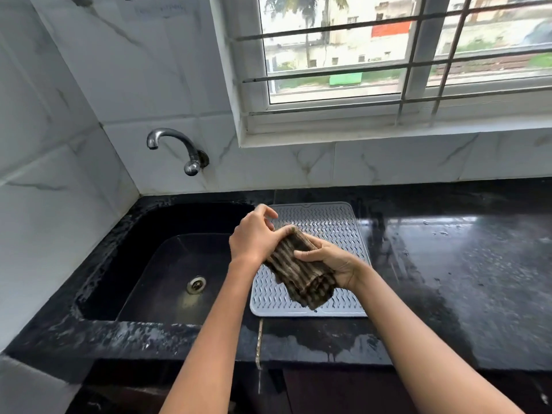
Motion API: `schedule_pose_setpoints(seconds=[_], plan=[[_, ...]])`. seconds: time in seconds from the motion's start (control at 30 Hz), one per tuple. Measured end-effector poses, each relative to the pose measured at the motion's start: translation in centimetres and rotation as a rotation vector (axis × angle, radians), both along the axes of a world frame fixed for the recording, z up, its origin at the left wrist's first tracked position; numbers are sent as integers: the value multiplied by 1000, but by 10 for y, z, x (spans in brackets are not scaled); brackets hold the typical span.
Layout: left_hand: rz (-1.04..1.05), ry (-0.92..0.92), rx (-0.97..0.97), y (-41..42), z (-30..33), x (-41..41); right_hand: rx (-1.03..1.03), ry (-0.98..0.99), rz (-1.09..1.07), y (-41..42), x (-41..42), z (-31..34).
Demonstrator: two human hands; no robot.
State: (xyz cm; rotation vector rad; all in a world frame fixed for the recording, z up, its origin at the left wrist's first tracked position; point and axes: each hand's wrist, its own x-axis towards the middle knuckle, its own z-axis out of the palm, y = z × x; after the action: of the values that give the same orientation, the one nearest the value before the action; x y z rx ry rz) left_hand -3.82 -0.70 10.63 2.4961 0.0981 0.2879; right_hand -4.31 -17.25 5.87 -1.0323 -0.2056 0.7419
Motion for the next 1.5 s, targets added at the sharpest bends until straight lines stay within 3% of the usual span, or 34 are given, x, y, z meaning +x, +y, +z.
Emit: schedule_pose_setpoints(seconds=[0.1,0.23,0.4,0.53,0.7,0.8,0.9,1.1,1.5], plan=[[84,-49,-34,6,-17,14,-187,64,-140,-11,16,-8],[0,86,17,-3,-43,32,-386,114,-422,-38,52,-6],[-142,175,171,-38,-65,78,-737,-48,-754,-66,125,-13],[-235,190,177,-76,-83,138,-1014,-135,-873,-89,185,-23],[-298,274,153,-129,-121,219,-1373,-359,-712,-99,252,-49],[-346,309,236,-143,-141,254,-1471,-547,-450,-95,270,-76],[-394,370,303,-140,-164,269,-1640,-582,-188,-79,273,-105],[-418,285,389,-128,-185,272,-1830,-738,-272,-66,277,-125],[-450,370,519,-128,-180,274,-1903,-645,-167,-53,236,-97]])
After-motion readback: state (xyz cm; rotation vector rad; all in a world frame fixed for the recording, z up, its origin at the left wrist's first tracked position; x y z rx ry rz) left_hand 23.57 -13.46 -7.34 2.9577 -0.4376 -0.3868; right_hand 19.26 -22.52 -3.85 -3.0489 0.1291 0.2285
